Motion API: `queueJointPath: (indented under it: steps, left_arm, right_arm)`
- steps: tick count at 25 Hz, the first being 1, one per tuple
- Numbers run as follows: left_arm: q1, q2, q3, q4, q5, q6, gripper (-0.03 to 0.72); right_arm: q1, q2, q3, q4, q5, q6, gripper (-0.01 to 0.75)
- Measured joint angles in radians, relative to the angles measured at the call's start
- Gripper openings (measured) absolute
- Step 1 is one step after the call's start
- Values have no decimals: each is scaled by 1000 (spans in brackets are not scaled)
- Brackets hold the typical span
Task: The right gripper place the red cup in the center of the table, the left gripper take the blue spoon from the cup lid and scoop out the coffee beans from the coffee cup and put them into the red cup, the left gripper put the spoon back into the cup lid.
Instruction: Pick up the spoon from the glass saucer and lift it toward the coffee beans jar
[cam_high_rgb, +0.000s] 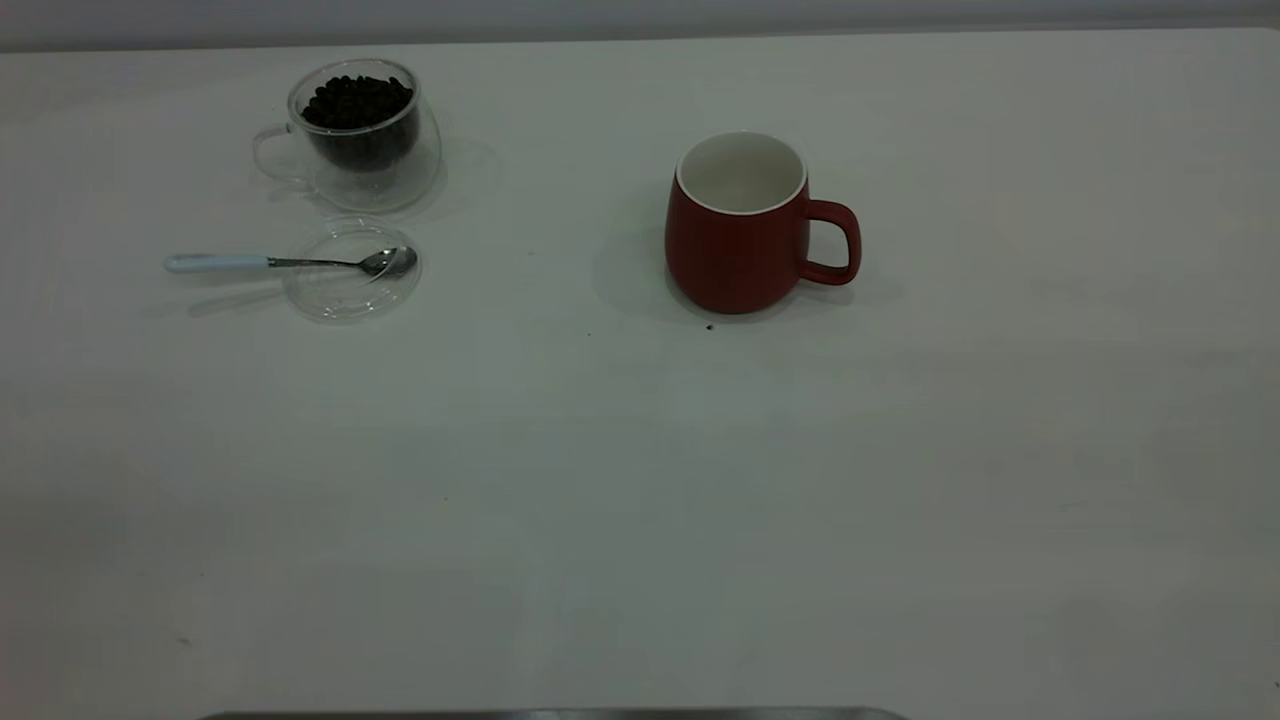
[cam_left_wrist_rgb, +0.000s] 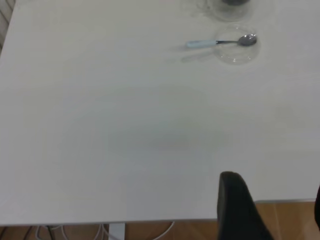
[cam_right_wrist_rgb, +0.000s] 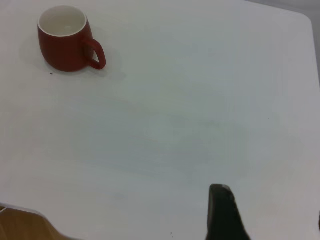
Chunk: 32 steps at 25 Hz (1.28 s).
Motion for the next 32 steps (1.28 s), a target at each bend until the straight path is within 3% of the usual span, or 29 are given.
queueJointPath:
  steps: [9,16,24,32]
  left_arm:
    - [0,133,-71,-84,-137,-17,433]
    - [0,489,-171,-271,-231,-4,454]
    - [0,894,-266,-441,-354,80,573]
    - [1,1286,-436,-534,-390,161,583]
  right_arm:
    - [0,0,0,0,0,0,480]
    - [0,0,0,1,0,0,478]
    - [0,0,0,1,0,0,461]
    - [0,0,0,3,0,0,461]
